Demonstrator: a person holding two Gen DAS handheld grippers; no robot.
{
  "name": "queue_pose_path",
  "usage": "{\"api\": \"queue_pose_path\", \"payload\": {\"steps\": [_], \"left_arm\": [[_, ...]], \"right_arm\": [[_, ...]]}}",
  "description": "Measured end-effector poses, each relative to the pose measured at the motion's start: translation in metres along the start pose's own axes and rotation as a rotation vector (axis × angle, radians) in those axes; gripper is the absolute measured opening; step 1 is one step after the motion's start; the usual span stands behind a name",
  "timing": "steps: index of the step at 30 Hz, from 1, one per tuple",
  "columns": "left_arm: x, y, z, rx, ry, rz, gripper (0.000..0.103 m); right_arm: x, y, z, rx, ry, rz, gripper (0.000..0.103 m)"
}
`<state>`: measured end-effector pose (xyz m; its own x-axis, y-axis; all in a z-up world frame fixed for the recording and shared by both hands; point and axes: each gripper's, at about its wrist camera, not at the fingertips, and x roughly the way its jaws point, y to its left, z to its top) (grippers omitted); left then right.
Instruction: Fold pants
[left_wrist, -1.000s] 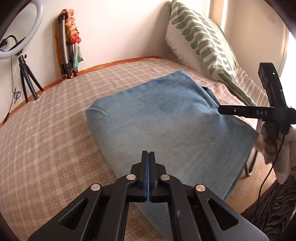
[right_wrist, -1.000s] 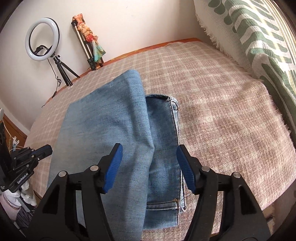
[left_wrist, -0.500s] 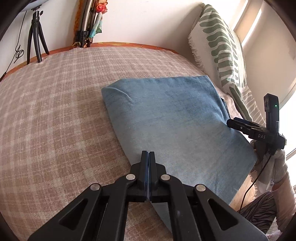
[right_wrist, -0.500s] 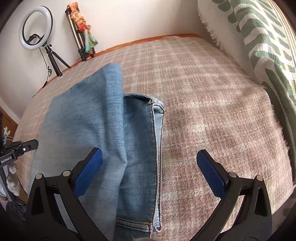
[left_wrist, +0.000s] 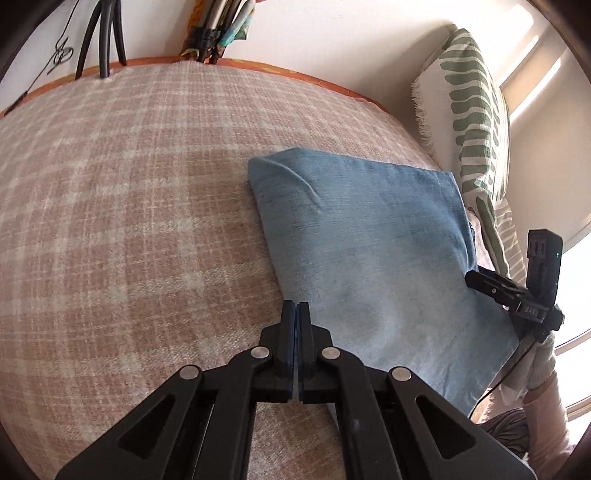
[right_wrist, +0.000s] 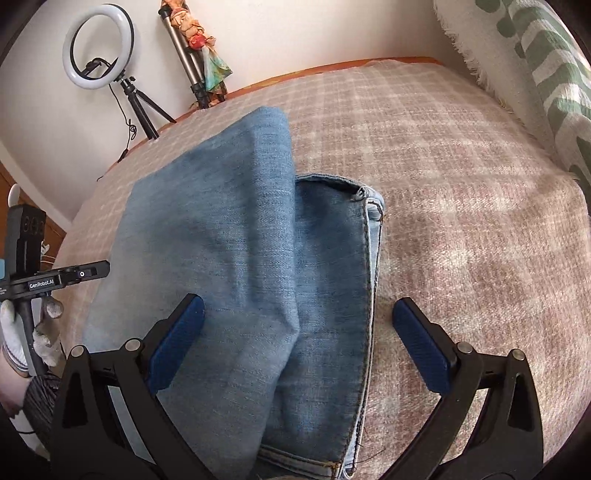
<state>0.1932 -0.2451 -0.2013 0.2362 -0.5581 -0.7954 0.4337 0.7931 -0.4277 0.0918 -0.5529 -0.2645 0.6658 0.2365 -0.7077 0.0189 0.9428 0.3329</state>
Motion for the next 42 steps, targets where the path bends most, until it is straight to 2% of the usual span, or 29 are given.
{"api": "queue_pose_path", "payload": {"steps": [3,5,7,9,12,13,14,15,16,17,20,22,24,27,29,30,32,33,35,42], "left_arm": [[0.005,0.005,0.001,-0.022,0.014,-0.019,0.001],[0.007,0.008,0.003,-0.042,0.022,-0.03,0.009],[0.009,0.014,0.004,-0.085,0.023,-0.065,0.012],[0.011,0.018,0.004,-0.112,0.02,-0.098,0.014],[0.013,0.018,0.004,-0.128,0.001,-0.121,0.02],[0.012,0.017,0.003,-0.14,-0.007,-0.133,0.028],[0.012,0.016,0.002,-0.148,-0.017,-0.163,0.048],[0.012,0.013,0.001,-0.141,-0.028,-0.232,0.062],[0.014,0.007,0.001,-0.124,-0.032,-0.274,0.084],[0.014,0.0,0.0,-0.101,-0.034,-0.267,0.087],[0.018,-0.027,-0.003,0.029,-0.053,-0.126,0.087],[0.02,-0.03,-0.002,0.027,-0.067,-0.114,0.087],[0.021,-0.026,0.003,-0.005,-0.068,-0.132,0.083],[0.022,-0.02,0.008,-0.039,-0.078,-0.13,0.066],[0.02,-0.014,0.006,-0.046,-0.089,-0.112,0.045],[0.02,-0.012,0.006,-0.051,-0.089,-0.11,0.039],[0.022,-0.008,0.006,-0.077,-0.089,-0.141,0.024],[0.022,-0.007,0.005,-0.081,-0.093,-0.166,0.02],[0.02,-0.011,0.005,-0.064,-0.102,-0.159,0.015],[0.009,-0.026,0.011,-0.019,-0.141,-0.143,0.013]], "right_arm": [[0.002,-0.001,0.003,0.0,-0.004,0.015,0.103],[0.003,-0.001,0.003,0.002,-0.007,0.023,0.102],[0.002,0.002,0.003,-0.006,-0.007,0.035,0.087],[0.004,0.005,0.004,0.009,0.009,0.084,0.079],[0.005,0.005,0.005,0.03,0.016,0.112,0.07],[0.005,0.005,0.005,0.037,0.014,0.114,0.065],[0.006,0.005,0.005,0.041,0.015,0.12,0.063],[0.006,0.005,0.004,0.046,0.014,0.13,0.058],[0.005,0.005,0.004,0.049,0.012,0.132,0.056],[0.005,0.006,0.004,0.044,0.011,0.128,0.056],[0.004,0.007,0.003,0.039,0.001,0.121,0.051],[0.003,0.007,0.003,0.037,-0.003,0.117,0.049],[0.002,0.007,0.003,0.033,-0.003,0.116,0.047],[0.0,0.008,0.003,0.028,-0.013,0.103,0.041],[-0.002,0.008,0.004,0.027,-0.017,0.096,0.037],[-0.003,0.009,0.004,0.025,-0.019,0.091,0.035],[-0.005,0.013,0.005,0.011,-0.034,0.073,0.031],[-0.007,0.015,0.004,0.002,-0.041,0.063,0.029],[-0.011,0.018,0.004,-0.015,-0.054,0.048,0.026],[-0.033,0.031,0.007,-0.055,-0.109,0.026,0.019]]}}
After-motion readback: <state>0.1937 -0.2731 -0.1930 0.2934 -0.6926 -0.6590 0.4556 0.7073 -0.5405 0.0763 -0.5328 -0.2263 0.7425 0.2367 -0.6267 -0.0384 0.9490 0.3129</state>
